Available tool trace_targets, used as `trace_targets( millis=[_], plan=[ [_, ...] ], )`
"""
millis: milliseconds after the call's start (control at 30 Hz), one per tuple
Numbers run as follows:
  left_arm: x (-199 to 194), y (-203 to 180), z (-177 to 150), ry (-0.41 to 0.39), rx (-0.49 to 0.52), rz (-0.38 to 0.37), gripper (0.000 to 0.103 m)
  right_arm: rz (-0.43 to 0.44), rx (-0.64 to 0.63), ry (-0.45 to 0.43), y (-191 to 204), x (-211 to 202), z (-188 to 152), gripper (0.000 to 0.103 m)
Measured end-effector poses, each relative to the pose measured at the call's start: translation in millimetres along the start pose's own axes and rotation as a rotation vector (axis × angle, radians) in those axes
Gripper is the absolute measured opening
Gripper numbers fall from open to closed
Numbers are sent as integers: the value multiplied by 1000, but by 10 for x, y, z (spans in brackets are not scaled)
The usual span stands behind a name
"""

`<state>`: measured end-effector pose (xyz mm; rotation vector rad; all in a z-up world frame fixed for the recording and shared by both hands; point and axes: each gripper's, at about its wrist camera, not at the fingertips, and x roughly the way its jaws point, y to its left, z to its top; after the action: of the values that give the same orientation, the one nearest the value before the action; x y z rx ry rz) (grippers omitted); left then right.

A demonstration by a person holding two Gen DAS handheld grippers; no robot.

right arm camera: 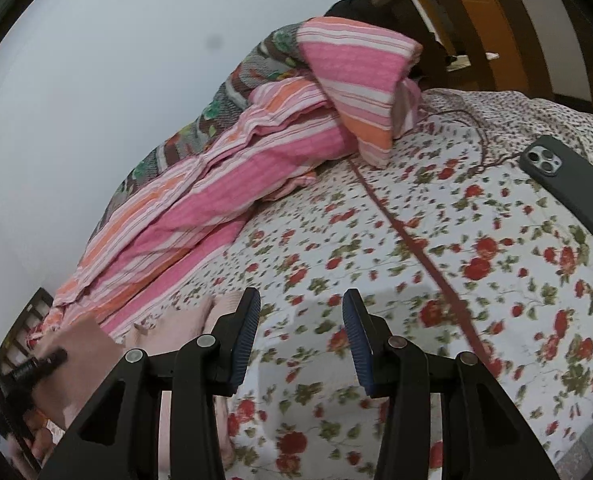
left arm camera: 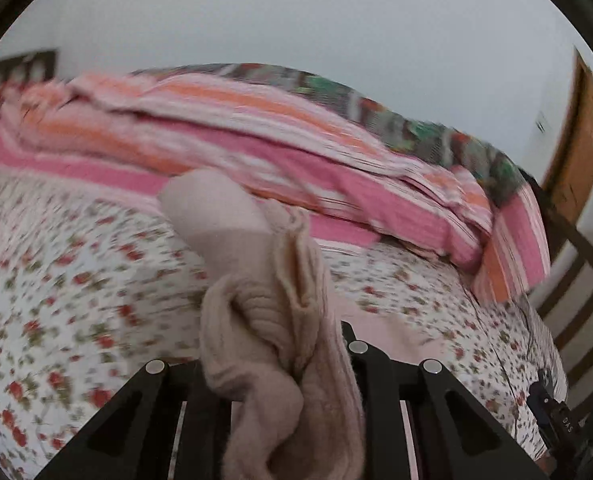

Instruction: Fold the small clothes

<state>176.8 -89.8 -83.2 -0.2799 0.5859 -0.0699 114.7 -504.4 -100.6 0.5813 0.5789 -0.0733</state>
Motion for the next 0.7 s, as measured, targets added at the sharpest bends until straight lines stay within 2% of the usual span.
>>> trace_targets(
  millis=[133,233,333,367,400,433,467,500,600,700],
  plan=[
    [102,-665,-193,10,113,-27,18,-12,38,2,-152,-4,45,43],
    [276,-1114,-544,74,207,-56,18,-12,54,-2,-219,-24,75,43],
    [540,-1412,-964,170,297,-17,20,-15,48,-3,-241,-42,79,43],
    [523,-1459,-1034,150,326,-14,23,-15,43,0,-240,-39,76,43],
    [486,-1481,-1067,122,349,-31,37,-14,38,3,-236,-38,73,43],
    [442,-1478,-1072,119,357,-83,47,-9,31,9,-226,-31,68,43],
    [412,-1448,-1046,145,347,-170,63,-4,26,14,-212,-22,61,43],
    [374,-1406,-1004,166,329,-235,67,2,21,18,-193,-12,58,43],
    [216,-1204,-840,184,277,-334,67,25,1,36,-102,26,36,43],
    [34,-927,-688,129,214,-386,67,74,-18,57,23,53,5,46]
  ],
)
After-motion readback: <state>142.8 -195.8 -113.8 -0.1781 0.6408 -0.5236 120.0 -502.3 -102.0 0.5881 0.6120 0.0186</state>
